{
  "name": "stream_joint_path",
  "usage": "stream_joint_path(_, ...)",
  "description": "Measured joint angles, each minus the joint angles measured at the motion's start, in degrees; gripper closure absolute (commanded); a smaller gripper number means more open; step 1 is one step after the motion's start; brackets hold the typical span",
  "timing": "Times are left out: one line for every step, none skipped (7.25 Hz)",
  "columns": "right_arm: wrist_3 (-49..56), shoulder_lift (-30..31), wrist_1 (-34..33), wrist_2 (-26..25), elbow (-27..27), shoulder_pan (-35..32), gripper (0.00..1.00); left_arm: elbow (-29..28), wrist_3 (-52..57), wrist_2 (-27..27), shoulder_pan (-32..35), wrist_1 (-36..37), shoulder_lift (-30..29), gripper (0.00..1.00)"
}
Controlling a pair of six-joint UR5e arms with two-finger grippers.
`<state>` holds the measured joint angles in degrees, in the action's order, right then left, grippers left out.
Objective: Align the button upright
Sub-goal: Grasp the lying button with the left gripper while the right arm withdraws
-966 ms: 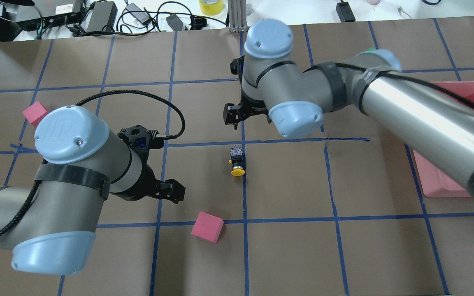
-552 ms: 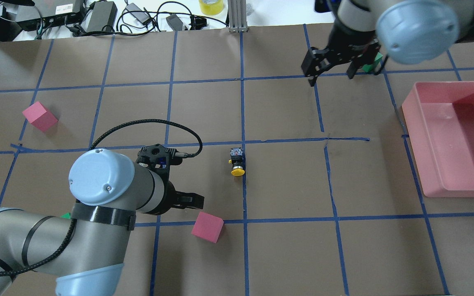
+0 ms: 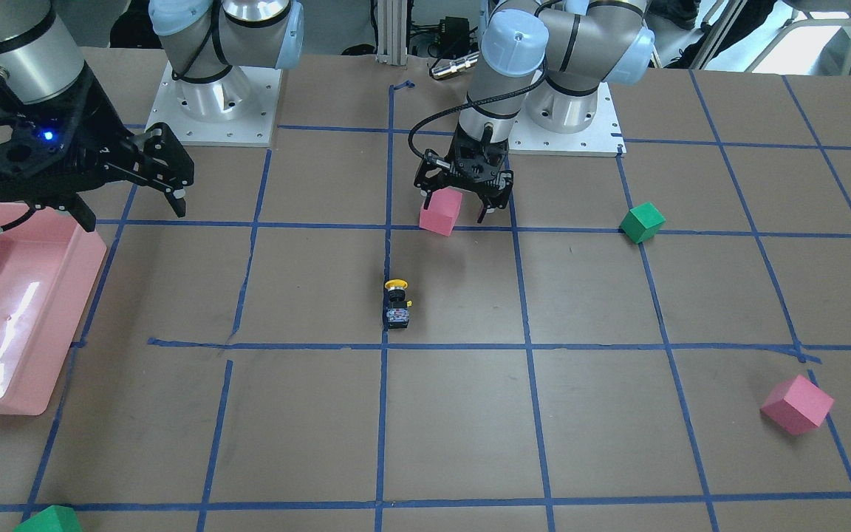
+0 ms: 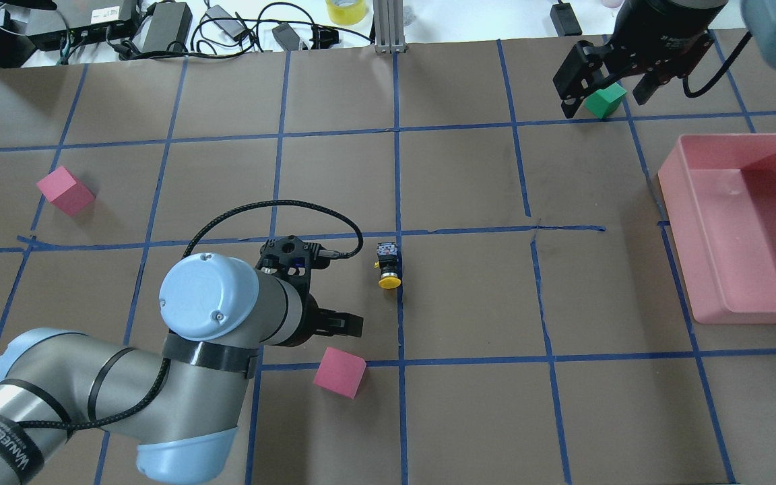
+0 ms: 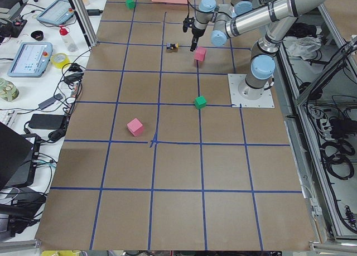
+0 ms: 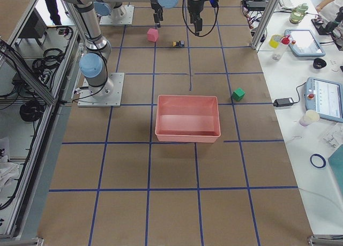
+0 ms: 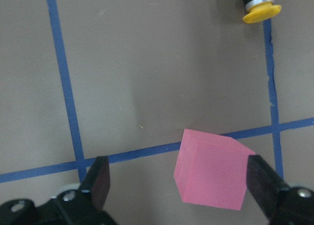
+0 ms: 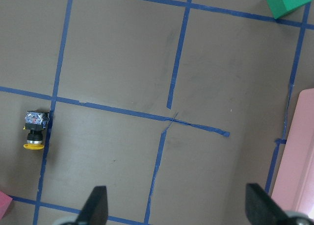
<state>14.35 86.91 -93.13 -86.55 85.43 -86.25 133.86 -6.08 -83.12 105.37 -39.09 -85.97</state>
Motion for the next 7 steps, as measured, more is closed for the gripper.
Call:
stream_joint_path(0.00,-0.01,-0.05,-0.15,0.08,0.59,0.00,-0.44,-0.80,0.31,0.50,2.51,-1.90,0.00)
stream_joint_path(0.00,-0.09,0.02,-0.04,0.12,1.18,0.00,-0.64,-2.89,0.38,1.14,6.25,-3.86,0.00)
stream_joint_path(0.04,-0.18,0.09,-0.07,0.18,1.63,0.00,-0.96,-4.68,0.39,1.58,10.08,-5.78,0.00)
stream_joint_path(0.05,-0.22,0.10,-0.08,0.22,1.96,0.00,-2.03,-5.67,0.37,1.79,12.25,-7.77,0.00)
stream_joint_path(0.06,-0.24,0.06,0.07,0.23,2.13,0.00,-3.38,-7.03,0.27,2.02,13.11,-9.78,0.00)
stream_joint_path(0.06,-0.28,-0.04,0.19,0.21,2.18,0.00,-4.23,-8.41,-0.02,2.57,13.64,-11.51,0.00)
stream_joint_path(0.04,-0.34,-0.10,0.32,0.20,2.21,0.00,-4.64,-10.67,-1.04,3.56,14.51,-12.93,0.00)
